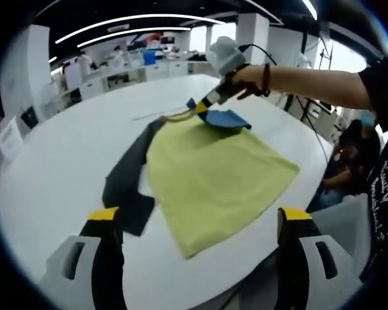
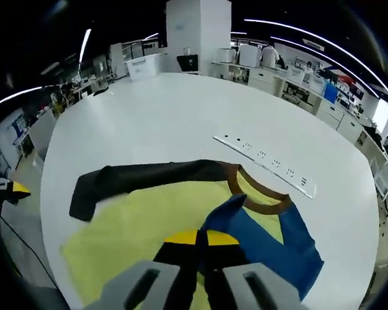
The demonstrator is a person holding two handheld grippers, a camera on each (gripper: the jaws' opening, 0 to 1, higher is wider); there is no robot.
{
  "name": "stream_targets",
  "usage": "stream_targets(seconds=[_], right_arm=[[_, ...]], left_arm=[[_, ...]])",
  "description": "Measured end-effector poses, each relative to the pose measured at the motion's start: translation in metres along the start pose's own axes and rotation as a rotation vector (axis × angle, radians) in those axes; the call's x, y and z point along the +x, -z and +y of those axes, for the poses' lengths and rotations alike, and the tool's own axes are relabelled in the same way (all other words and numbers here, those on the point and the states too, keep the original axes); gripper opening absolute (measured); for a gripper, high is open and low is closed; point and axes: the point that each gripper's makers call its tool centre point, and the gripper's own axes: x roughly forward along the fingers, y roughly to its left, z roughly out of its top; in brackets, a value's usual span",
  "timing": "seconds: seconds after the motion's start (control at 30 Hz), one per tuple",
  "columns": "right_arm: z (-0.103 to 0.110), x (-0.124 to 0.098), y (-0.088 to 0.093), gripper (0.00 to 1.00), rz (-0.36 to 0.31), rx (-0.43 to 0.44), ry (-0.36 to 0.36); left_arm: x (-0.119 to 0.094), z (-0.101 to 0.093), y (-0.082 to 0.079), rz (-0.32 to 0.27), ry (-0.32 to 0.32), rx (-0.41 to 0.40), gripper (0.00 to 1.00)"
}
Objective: Fold the garment on the visible template until the final outline fits inside the template.
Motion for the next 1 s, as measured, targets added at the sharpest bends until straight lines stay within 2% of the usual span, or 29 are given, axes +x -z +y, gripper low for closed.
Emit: stream_targets(seconds=[1.0], right_arm=[[0.061, 0.024, -0.03, 0.0, -0.019, 0.003, -0.095]], left_arm=[[-0.001, 0.004, 0.009, 0.006, 0.009, -0.01, 0.96]])
